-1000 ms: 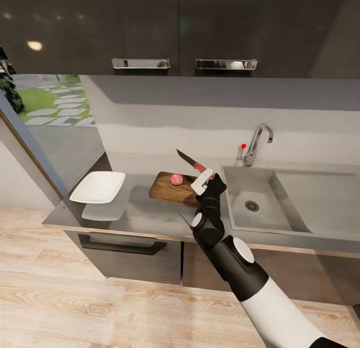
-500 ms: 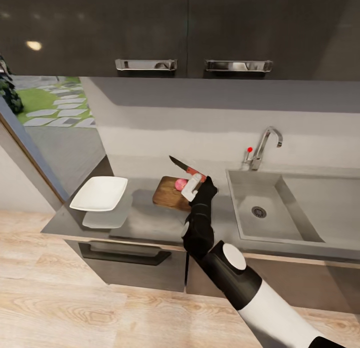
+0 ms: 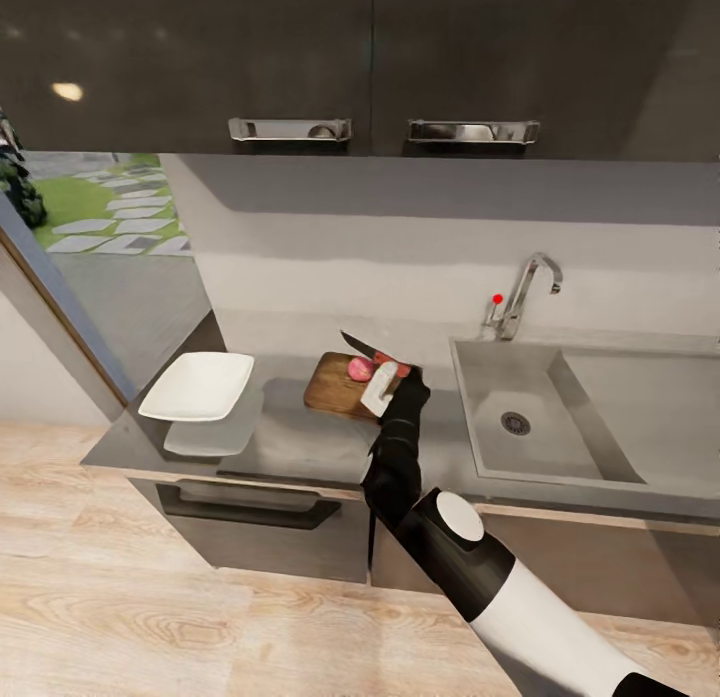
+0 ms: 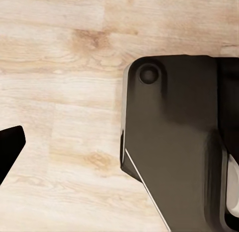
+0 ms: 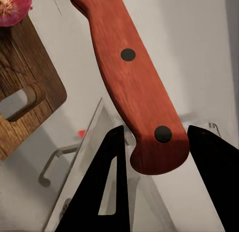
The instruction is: In the kitchen, take the Vidalia onion out of the sink, dice it on the chopping board with the paring knife, put the diced onion into the bowl on the countertop, then place both the paring knife and the chopping board into the sink.
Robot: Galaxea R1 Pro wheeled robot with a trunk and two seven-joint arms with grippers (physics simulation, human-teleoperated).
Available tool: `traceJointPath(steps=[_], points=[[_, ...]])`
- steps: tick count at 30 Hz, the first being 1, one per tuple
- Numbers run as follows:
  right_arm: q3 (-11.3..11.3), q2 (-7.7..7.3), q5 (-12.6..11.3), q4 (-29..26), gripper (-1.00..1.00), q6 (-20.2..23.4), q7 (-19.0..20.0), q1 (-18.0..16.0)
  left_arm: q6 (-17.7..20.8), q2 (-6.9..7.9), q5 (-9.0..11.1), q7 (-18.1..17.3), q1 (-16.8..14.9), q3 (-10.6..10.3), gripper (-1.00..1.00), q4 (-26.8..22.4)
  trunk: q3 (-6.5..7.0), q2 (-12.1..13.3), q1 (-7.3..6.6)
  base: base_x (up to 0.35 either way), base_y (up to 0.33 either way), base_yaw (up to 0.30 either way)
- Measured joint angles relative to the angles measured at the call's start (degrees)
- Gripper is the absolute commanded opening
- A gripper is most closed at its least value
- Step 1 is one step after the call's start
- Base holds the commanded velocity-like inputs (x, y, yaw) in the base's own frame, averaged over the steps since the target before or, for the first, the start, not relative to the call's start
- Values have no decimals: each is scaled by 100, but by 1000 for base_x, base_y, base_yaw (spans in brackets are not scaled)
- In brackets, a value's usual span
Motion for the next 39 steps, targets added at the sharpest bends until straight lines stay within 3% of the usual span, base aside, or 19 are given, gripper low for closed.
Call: traceJointPath(steps=[7,30,39], points=[[226,10,-4,23,-100,36,0,0,0,0,0,1,0,0,100,5,0,0,-1,-7,-6,0],[238,17,2,279,-100,37,0,2,0,0,1,-2,0,0,100,5,0,0,-1,75,-62,0],[290,114,-1,382,-100,37,0,1,0,0,1,-8,0,0,100,5,0,0,-1,9,-7,0]])
